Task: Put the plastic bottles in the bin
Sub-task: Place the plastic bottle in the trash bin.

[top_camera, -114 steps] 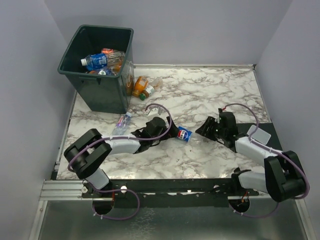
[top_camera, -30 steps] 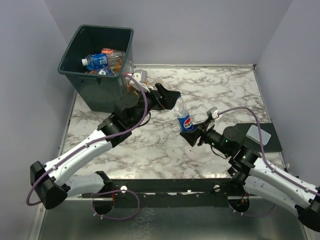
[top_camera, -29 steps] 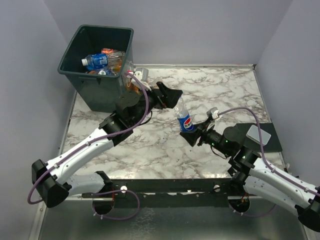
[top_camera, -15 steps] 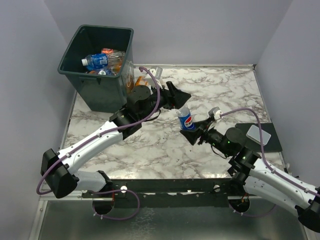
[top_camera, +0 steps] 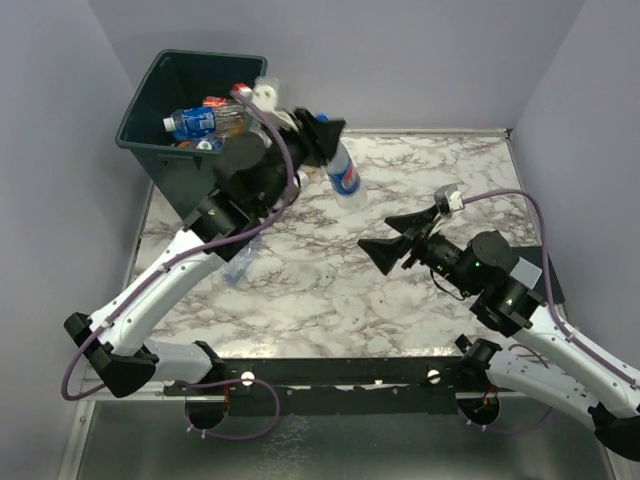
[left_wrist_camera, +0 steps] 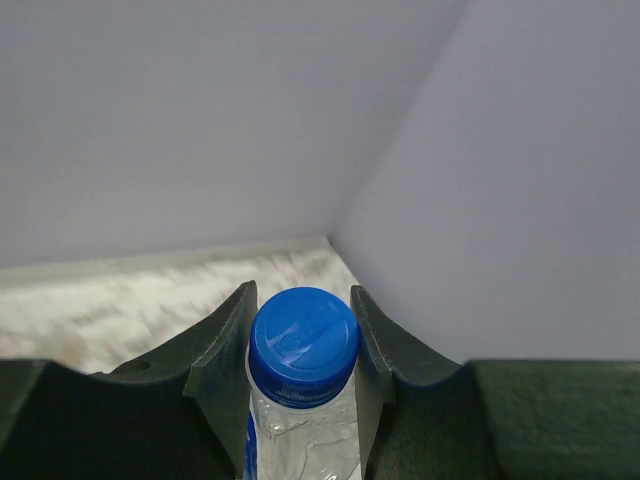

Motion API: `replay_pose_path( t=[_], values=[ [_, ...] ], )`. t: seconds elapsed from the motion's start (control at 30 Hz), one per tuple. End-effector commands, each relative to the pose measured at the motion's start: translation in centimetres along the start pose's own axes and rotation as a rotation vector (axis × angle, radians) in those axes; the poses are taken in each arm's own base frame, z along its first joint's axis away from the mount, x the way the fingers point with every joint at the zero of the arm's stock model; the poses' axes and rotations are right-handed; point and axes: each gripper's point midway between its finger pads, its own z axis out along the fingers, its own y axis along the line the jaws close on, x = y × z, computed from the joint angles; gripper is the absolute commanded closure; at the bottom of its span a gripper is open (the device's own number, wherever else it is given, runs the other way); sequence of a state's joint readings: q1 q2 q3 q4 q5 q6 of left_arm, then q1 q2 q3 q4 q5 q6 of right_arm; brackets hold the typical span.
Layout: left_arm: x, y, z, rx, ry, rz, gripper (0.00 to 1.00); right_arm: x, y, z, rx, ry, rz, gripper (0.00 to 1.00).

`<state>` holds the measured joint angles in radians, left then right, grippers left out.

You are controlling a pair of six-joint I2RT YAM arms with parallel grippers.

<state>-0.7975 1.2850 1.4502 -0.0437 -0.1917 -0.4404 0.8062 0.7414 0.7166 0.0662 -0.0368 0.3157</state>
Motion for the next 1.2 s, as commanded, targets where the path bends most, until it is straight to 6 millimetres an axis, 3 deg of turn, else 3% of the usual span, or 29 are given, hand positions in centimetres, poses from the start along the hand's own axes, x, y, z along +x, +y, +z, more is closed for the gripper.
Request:
replay_pose_path(
  t=[0.0, 0.1, 0.17, 0.23, 0.37, 0.53, 0.6, 0.63, 0.7, 0.8, 0.93, 1.0, 1.07, 1.17],
  values=[
    [-15.3, 4.1, -3.4, -0.321, -0.384, 0.243, 1.00, -0.4, 2.0, -1.0, -0.063, 0.062, 0.068, 0.00],
    [-21.7, 4.8, -6.0, -0.417, -0.608, 0.315, 1.00, -0.4, 2.5, -1.5, -0.087, 0.054, 0.086, 0.00],
    [-24.2, 5.7, -6.8, -0.501, -0.670, 0.391, 1.00, 0.5, 2.3, -1.6, -0.087, 0.062, 0.103, 0.00],
    [-25.7, 7.9, -6.6, -0.618, -0.676, 0.470, 1.00, 1.3, 2.3, -1.6, -0.089, 0.079, 0.126, 0.00],
    [-25.8, 14.8, -6.4, -0.836, -0.656, 0.519, 1.00, 2.8, 1.5, -1.2, -0.052, 0.104, 0.179, 0.00],
    [-24.5, 24.7, -6.6, -1.012, -0.633, 0.402, 1.00, 3.9, -0.6, -0.1, 0.073, 0.111, 0.231, 0.00],
    [-23.3, 27.4, -6.1, -1.057, -0.608, 0.379, 1.00, 4.4, -2.1, 0.6, 0.161, 0.106, 0.262, 0.00],
    [-22.9, 27.9, -5.8, -1.065, -0.605, 0.366, 0.93, 4.7, -2.7, 0.9, 0.194, 0.106, 0.276, 0.00],
    [-22.5, 27.8, -4.9, -1.022, -0.591, 0.362, 0.52, 4.8, -3.5, 1.8, 0.235, 0.092, 0.290, 0.00],
    [-23.2, 26.4, -4.5, -0.953, -0.597, 0.342, 0.03, 5.6, -4.8, 3.2, 0.311, 0.105, 0.307, 0.00],
    [-25.0, 23.0, -6.0, -0.870, -0.638, 0.318, 0.01, 6.5, -6.5, 5.6, 0.408, 0.123, 0.321, 0.00],
    [-25.0, 21.3, -6.6, -0.811, -0.642, 0.297, 0.01, 6.9, -7.4, 7.2, 0.457, 0.127, 0.330, 0.00],
    [-24.0, 19.4, -6.9, -0.731, -0.626, 0.266, 0.01, 7.7, -8.9, 9.1, 0.499, 0.141, 0.355, 0.00],
    [-20.8, 17.3, -6.5, -0.635, -0.538, 0.239, 0.01, 9.3, -11.9, 12.4, 0.548, 0.186, 0.427, 0.00]
  ],
)
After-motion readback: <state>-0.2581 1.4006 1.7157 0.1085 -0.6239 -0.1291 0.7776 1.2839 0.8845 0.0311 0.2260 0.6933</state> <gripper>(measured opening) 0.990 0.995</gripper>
